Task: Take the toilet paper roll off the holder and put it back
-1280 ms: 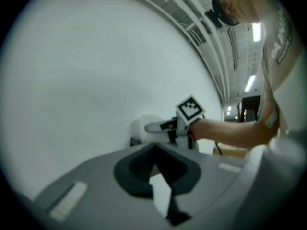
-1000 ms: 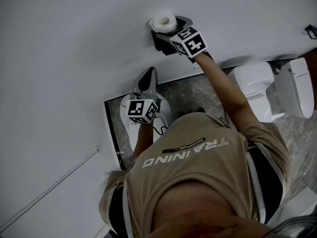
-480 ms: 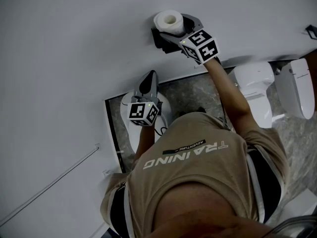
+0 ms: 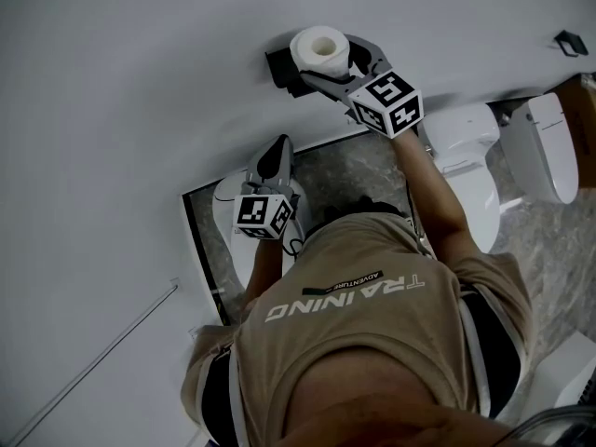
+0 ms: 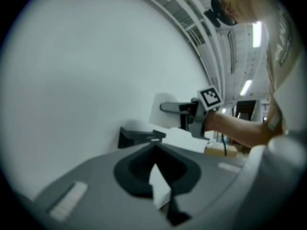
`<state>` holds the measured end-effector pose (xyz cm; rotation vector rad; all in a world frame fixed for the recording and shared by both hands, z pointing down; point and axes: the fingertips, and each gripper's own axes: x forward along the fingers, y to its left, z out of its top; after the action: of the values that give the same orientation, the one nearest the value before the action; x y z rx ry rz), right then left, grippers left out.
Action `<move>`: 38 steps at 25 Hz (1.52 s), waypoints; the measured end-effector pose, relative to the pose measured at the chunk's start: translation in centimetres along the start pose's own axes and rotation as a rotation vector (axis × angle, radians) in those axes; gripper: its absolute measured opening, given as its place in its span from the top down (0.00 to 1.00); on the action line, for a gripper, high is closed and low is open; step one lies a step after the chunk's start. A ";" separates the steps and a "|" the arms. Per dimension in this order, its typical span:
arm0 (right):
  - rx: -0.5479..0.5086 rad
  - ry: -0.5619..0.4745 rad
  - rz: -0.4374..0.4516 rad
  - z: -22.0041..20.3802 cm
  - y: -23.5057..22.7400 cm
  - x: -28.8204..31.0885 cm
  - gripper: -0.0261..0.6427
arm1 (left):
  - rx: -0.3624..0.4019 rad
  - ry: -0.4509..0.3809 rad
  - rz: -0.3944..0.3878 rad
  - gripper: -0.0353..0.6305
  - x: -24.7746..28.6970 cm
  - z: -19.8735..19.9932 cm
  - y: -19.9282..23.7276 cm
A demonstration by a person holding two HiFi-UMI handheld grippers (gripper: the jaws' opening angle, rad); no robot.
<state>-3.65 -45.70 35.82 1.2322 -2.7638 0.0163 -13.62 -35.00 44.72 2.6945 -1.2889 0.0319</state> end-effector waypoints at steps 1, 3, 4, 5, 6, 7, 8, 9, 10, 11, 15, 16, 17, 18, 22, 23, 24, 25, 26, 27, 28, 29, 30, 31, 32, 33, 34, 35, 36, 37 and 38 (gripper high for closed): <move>0.003 0.001 -0.006 -0.3 0.1 -0.4 0.44 | 0.004 0.000 -0.012 0.94 0.0 -0.1 -0.1; 0.009 0.004 -0.010 -1.2 0.6 -1.5 0.44 | 0.004 0.000 -0.032 0.94 0.1 -0.6 -0.5; 0.015 0.006 -0.009 -1.8 0.9 -2.2 0.44 | 0.000 0.003 -0.041 0.94 0.1 -1.0 -0.7; 0.022 0.008 -0.009 -2.4 1.3 -2.9 0.44 | -0.002 0.007 -0.049 0.94 0.2 -1.3 -1.0; 0.028 0.009 -0.008 -2.9 1.7 -3.5 0.44 | -0.003 0.010 -0.057 0.94 0.2 -1.6 -1.2; 0.033 0.011 -0.007 -3.2 2.0 -4.1 0.44 | -0.001 0.010 -0.064 0.94 0.2 -1.7 -1.5; 0.038 0.011 -0.005 -3.4 2.2 -4.6 0.44 | 0.004 0.008 -0.069 0.94 0.1 -1.6 -1.8; 0.042 0.009 -0.002 -3.5 2.5 -5.0 0.44 | 0.009 0.003 -0.073 0.94 0.0 -1.4 -2.3; 0.046 0.006 0.001 -3.4 2.7 -5.5 0.44 | 0.015 -0.003 -0.074 0.94 -0.3 -1.2 -2.7; 0.047 0.001 0.005 -3.3 2.9 -5.9 0.44 | 0.019 -0.008 -0.072 0.94 -0.6 -1.1 -3.1; 0.033 -0.014 0.033 -2.9 4.1 -7.3 0.44 | 0.019 -0.011 -0.036 0.94 -2.0 -1.1 -4.3; 0.032 -0.017 0.041 -2.9 4.5 -7.8 0.44 | 0.019 -0.008 -0.026 0.94 -2.4 -1.1 -4.8; 0.035 -0.021 0.047 -2.9 4.7 -8.4 0.44 | 0.019 -0.005 -0.018 0.94 -2.7 -1.2 -5.3; 0.041 -0.023 0.052 -3.0 4.9 -9.1 0.44 | 0.018 -0.001 -0.012 0.94 -3.1 -1.2 -5.9; 0.067 -0.036 0.068 -3.3 5.5 -11.7 0.44 | 0.030 0.019 0.005 0.94 -4.3 -1.6 -8.8; 0.077 -0.043 0.070 -3.4 5.6 -12.3 0.44 | 0.037 0.026 0.008 0.94 -4.7 -1.7 -9.5; 0.088 -0.047 0.075 -3.6 5.9 -13.0 0.44 | 0.043 0.034 0.011 0.94 -5.2 -1.8 -10.4; 0.099 -0.047 0.080 -4.1 6.2 -13.8 0.44 | 0.046 0.040 0.014 0.94 -5.8 -1.9 -11.3; 0.109 -0.046 0.086 -4.6 6.4 -14.5 0.44 | 0.046 0.046 0.019 0.94 -6.4 -2.2 -12.0; 0.118 -0.044 0.091 -5.1 6.6 -15.1 0.44 | 0.043 0.053 0.026 0.94 -6.9 -2.5 -12.6; 0.130 -0.044 0.097 -5.6 6.7 -15.5 0.44 | 0.039 0.062 0.035 0.94 -7.3 -2.9 -13.0; 0.144 -0.046 0.102 -6.0 6.9 -15.7 0.44 | 0.036 0.074 0.043 0.94 -7.6 -3.4 -13.3; 0.160 -0.048 0.107 -6.4 7.1 -15.8 0.44 | 0.035 0.087 0.050 0.94 -8.1 -3.8 -13.5; 0.174 -0.051 0.114 -6.7 7.5 -15.8 0.44 | 0.035 0.097 0.058 0.94 -8.5 -4.1 -13.6; 0.183 -0.052 0.122 -7.0 8.0 -15.8 0.44 | 0.036 0.104 0.065 0.94 -9.0 -4.3 -13.7; 0.187 -0.051 0.131 -7.3 8.4 -15.7 0.44 | 0.038 0.107 0.072 0.94 -9.5 -4.3 -13.7; 0.186 -0.048 0.138 -7.5 8.8 -15.6 0.44 | 0.039 0.105 0.078 0.94 -9.9 -4.4 -13.7; 0.183 -0.045 0.143 -7.6 9.2 -15.5 0.44 | 0.038 0.100 0.083 0.94 -10.2 -4.3 -13.6; 0.178 -0.041 0.145 -7.7 9.5 -15.3 0.44 | 0.036 0.094 0.087 0.94 -10.4 -4.3 -13.5; 0.173 -0.037 0.145 -7.7 9.7 -15.1 0.44 | 0.032 0.088 0.088 0.94 -10.6 -4.3 -13.4; 0.166 -0.032 0.143 -7.7 9.9 -14.9 0.44 | 0.030 0.081 0.086 0.94 -10.8 -4.2 -13.2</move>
<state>-0.33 -27.63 42.17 1.0751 -2.9236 0.2454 -9.93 -17.89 46.25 2.6308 -1.3890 0.1701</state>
